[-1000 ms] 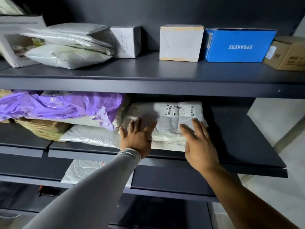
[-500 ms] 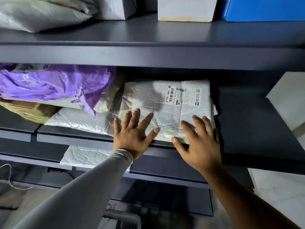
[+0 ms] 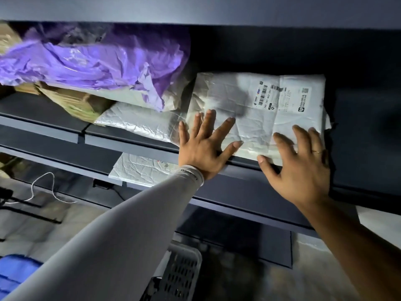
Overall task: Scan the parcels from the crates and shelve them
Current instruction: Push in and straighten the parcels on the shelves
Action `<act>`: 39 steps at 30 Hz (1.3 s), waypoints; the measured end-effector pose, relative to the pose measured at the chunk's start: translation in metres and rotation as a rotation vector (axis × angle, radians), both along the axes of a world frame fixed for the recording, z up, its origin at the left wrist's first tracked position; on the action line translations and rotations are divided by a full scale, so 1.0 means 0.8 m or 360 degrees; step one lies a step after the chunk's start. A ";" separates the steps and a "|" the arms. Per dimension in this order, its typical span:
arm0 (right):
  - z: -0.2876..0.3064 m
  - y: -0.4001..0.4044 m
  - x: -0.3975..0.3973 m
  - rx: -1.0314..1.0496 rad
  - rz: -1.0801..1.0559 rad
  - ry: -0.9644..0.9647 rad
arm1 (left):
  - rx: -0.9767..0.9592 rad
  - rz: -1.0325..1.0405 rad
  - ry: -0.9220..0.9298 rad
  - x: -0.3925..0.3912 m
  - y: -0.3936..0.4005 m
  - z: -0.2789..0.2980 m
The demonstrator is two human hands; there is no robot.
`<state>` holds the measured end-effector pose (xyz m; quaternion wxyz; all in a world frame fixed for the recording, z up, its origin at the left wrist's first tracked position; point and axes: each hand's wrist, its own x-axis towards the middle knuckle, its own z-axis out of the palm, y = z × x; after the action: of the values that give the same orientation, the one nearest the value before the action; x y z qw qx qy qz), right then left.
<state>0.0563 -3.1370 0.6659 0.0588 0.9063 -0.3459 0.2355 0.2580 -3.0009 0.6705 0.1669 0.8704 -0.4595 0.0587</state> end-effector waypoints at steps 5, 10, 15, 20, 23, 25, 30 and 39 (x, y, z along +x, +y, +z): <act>0.017 0.004 0.002 0.0053 -0.0060 0.0182 | -0.0041 -0.0035 -0.0018 -0.007 0.022 0.005; 0.044 0.033 0.007 -0.0008 -0.0114 0.0220 | -0.0121 -0.0090 -0.0067 -0.003 0.081 -0.016; 0.047 0.114 0.022 -0.0117 0.0116 0.0069 | -0.0099 -0.0257 -0.0143 0.010 0.160 -0.036; 0.012 0.208 0.056 -0.0187 0.0481 -0.0009 | -0.0018 -0.0405 -0.0071 0.028 0.237 -0.063; -0.019 0.257 0.081 -0.0167 0.0600 0.0034 | 0.0127 -0.0410 0.0036 0.046 0.284 -0.095; -0.045 0.280 0.099 -0.0110 0.0597 0.0035 | 0.0243 -0.0390 0.0079 0.062 0.311 -0.120; -0.130 0.312 0.147 0.0075 0.0522 0.0083 | 0.0462 -0.0259 0.0193 0.113 0.349 -0.189; -0.261 0.299 0.246 0.0376 0.0307 0.0278 | 0.0397 -0.0195 0.0138 0.213 0.330 -0.296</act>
<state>0.2531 -2.8974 0.4570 -0.0412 0.9529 -0.2763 0.1182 0.4282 -2.7373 0.4336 0.0804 0.8563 -0.5080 -0.0470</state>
